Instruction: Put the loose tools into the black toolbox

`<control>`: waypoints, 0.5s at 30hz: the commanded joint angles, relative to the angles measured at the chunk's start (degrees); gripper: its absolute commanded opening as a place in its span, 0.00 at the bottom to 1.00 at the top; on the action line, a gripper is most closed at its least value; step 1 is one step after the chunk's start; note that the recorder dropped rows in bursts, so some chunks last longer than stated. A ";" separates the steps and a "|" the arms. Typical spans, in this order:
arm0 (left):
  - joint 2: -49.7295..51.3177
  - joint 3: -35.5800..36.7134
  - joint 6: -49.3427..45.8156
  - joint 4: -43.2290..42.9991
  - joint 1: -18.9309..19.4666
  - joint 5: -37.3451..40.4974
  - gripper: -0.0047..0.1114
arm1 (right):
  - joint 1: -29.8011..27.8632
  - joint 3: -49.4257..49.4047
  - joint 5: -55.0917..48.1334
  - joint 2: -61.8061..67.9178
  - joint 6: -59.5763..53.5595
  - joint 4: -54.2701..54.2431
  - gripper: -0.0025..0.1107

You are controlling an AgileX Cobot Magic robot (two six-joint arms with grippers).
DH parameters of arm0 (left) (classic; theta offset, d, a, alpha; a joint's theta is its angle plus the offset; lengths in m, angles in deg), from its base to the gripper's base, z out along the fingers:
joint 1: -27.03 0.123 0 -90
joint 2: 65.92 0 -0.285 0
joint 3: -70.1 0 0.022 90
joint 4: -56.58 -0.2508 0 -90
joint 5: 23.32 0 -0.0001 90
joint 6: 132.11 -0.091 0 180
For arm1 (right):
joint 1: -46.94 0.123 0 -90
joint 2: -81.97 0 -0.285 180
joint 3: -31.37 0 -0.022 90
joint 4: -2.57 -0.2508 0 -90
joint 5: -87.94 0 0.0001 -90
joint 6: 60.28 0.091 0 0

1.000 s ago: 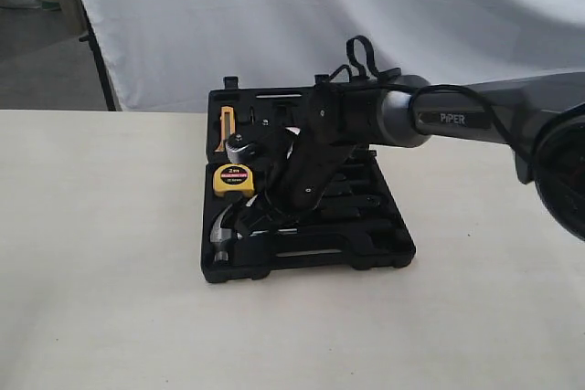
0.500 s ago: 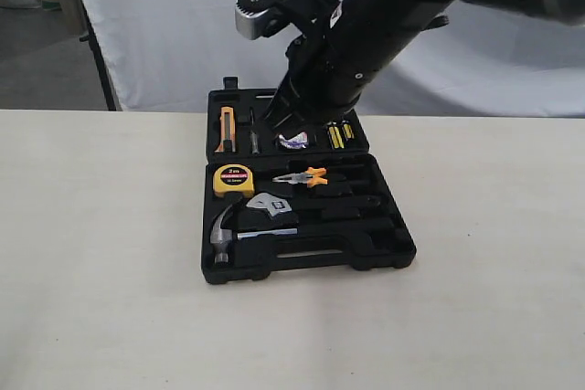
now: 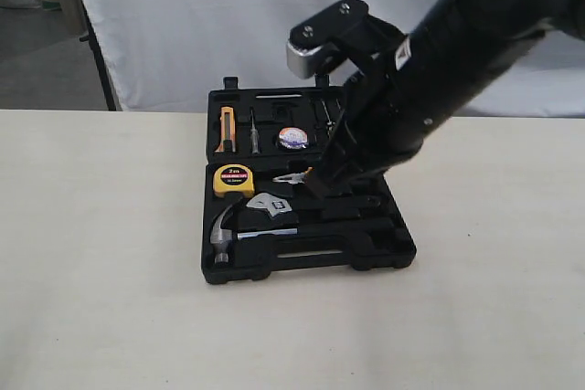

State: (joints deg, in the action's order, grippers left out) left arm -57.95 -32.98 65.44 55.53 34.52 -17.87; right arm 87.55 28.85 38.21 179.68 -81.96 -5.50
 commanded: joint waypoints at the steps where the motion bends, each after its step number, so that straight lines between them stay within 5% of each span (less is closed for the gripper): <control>1: -0.18 -0.15 0.27 -0.25 1.45 -0.41 0.05 | 0.09 -11.79 8.89 -5.65 3.12 -1.36 0.02; 15: -0.18 -0.15 0.27 -0.25 1.45 -0.41 0.05 | 0.21 -55.70 53.41 -21.13 10.11 -14.52 0.02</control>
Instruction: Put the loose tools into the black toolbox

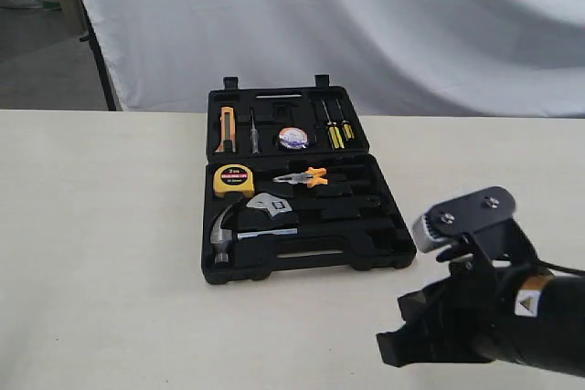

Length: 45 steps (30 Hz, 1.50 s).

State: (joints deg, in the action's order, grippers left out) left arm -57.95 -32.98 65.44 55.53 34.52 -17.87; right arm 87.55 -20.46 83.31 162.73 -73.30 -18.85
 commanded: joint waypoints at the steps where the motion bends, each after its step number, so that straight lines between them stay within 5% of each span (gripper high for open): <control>1: -0.18 -0.15 0.27 -0.25 1.45 -0.41 0.05 | 0.21 -10.04 11.34 -6.92 1.95 -1.37 0.02; 9: -0.18 -0.15 0.27 -0.25 1.45 -0.41 0.05 | 0.21 -19.88 13.87 -19.54 7.07 -2.53 0.02; 14: -0.18 -0.15 0.27 -0.25 1.45 -0.41 0.05 | 0.21 -25.38 27.04 -24.00 13.02 1.59 0.02; 22: -0.18 -0.15 0.27 -0.25 1.45 -0.41 0.05 | 0.21 -25.38 23.82 -29.64 18.20 15.22 0.02; 38: -0.18 -0.15 0.27 -0.25 1.45 -0.41 0.05 | -0.20 -25.38 23.14 -35.39 19.45 15.11 0.02; 45: -0.18 -0.15 0.27 -0.25 1.45 -0.41 0.05 | -13.81 -25.38 16.42 -51.39 19.20 15.33 0.02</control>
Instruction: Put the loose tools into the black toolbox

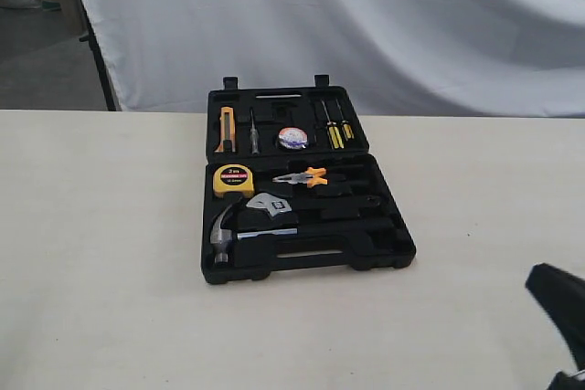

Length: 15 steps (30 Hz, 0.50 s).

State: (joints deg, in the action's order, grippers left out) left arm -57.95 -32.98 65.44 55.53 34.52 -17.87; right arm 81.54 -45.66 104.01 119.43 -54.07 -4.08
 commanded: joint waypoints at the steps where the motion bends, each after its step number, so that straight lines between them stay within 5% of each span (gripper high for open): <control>1: -0.18 -0.15 0.27 -0.25 1.45 -0.41 0.05 | -10.65 -0.19 -6.19 -10.73 -0.02 0.56 0.02; 7: -0.18 -0.15 0.27 -0.25 1.45 -0.41 0.05 | -22.49 -0.19 -16.65 -22.26 -0.02 0.56 0.02; 15: -0.18 -0.15 0.27 -0.25 1.45 -0.41 0.05 | -25.10 -0.19 -26.97 -29.68 -6.21 0.98 0.02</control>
